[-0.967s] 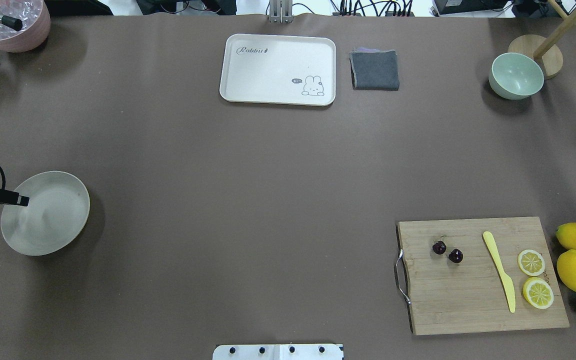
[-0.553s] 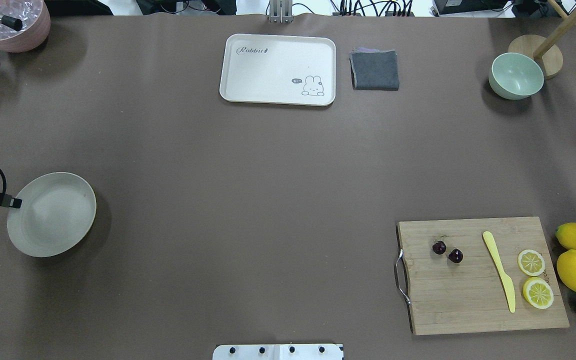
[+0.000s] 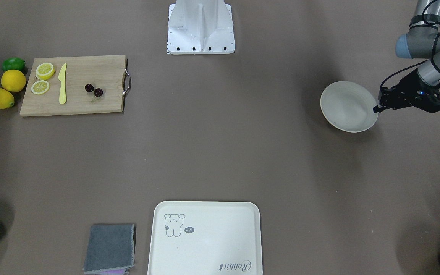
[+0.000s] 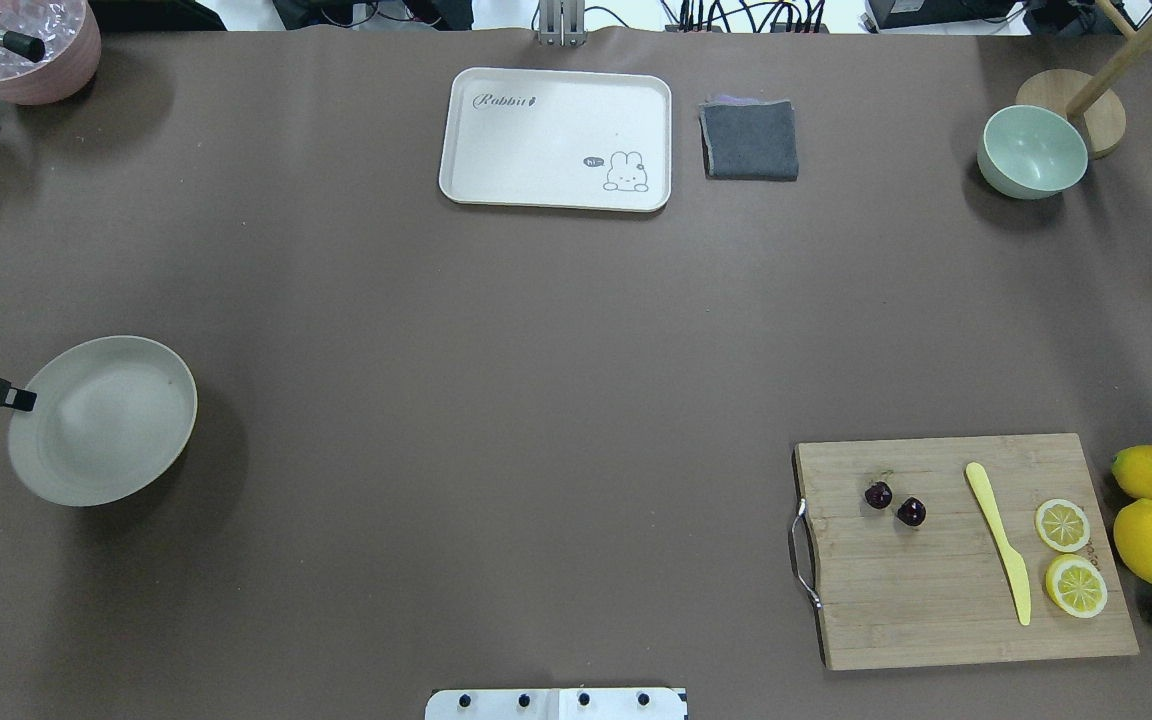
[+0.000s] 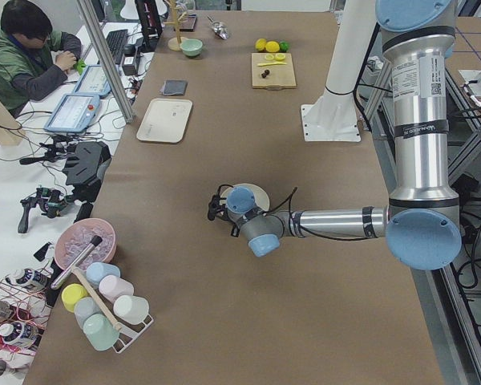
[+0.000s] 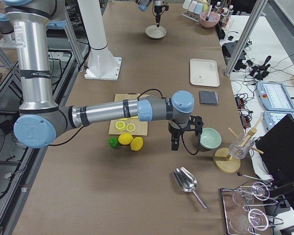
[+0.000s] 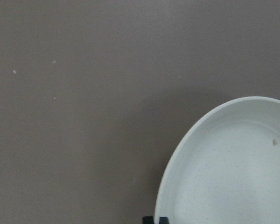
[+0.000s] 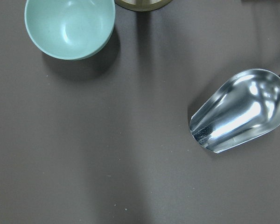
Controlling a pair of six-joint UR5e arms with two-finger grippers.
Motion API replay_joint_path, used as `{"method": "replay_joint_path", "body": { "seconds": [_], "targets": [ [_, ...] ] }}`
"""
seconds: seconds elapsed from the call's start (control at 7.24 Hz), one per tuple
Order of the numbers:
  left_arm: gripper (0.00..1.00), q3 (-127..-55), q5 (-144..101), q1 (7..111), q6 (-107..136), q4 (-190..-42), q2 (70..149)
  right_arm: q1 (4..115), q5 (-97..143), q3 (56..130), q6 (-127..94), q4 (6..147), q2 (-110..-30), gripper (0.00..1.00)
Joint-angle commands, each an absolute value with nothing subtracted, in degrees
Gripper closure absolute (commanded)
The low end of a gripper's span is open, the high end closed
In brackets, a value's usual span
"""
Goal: Place red cherry on plate
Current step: 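Reach the left gripper to the white bowl and grasp its rim, then slide the white bowl to table center with the left gripper while the right arm enters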
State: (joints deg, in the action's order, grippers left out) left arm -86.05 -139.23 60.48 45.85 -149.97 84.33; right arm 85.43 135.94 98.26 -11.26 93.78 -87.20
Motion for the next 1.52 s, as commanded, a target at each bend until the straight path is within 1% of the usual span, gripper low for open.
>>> {"method": "replay_joint_path", "body": {
  "seconds": [0.0, 0.28, 0.41, 0.55, 0.69, 0.83, 1.11, 1.38],
  "targets": [
    [1.0, -86.48, -145.55, 66.61, 46.57, -143.65, 90.84, 85.43, 135.97, 98.44, -10.9, 93.69, -87.36, 0.0],
    [1.0, -87.62, -141.96, 66.19, 54.45, -139.49, 98.23, 85.08, 135.97, 99.57, -11.25, 93.69, -87.1, 0.0],
    [1.0, -90.24, -137.94, 64.01, 59.1, -137.13, 100.87, 84.21, 136.05, 101.41, -11.34, 93.69, -87.19, 0.0],
    [1.0, -94.96, -133.29, 58.76, 61.41, -128.06, 103.86, 81.85, 135.97, 104.47, -13.25, 93.78, -87.01, 0.0],
    [1.0, -98.75, -125.67, 55.41, 61.61, -118.57, 107.63, 79.04, 135.97, 106.59, -18.58, 93.78, -85.01, 0.0],
    [1.0, -100.88, -121.16, 49.8, 65.53, -115.0, 109.49, 76.4, 136.14, 107.74, -20.55, 93.78, -83.51, 0.0],
    [1.0, -100.2, -110.36, 38.56, 74.66, -114.87, 114.06, 70.78, 136.06, 110.72, -24.58, 93.69, -80.87, 0.0],
    [1.0, -97.84, -101.55, 29.4, 81.88, -114.87, 117.85, 66.64, 135.88, 112.58, -28.21, 93.69, -79.46, 0.0]
  ]
}}
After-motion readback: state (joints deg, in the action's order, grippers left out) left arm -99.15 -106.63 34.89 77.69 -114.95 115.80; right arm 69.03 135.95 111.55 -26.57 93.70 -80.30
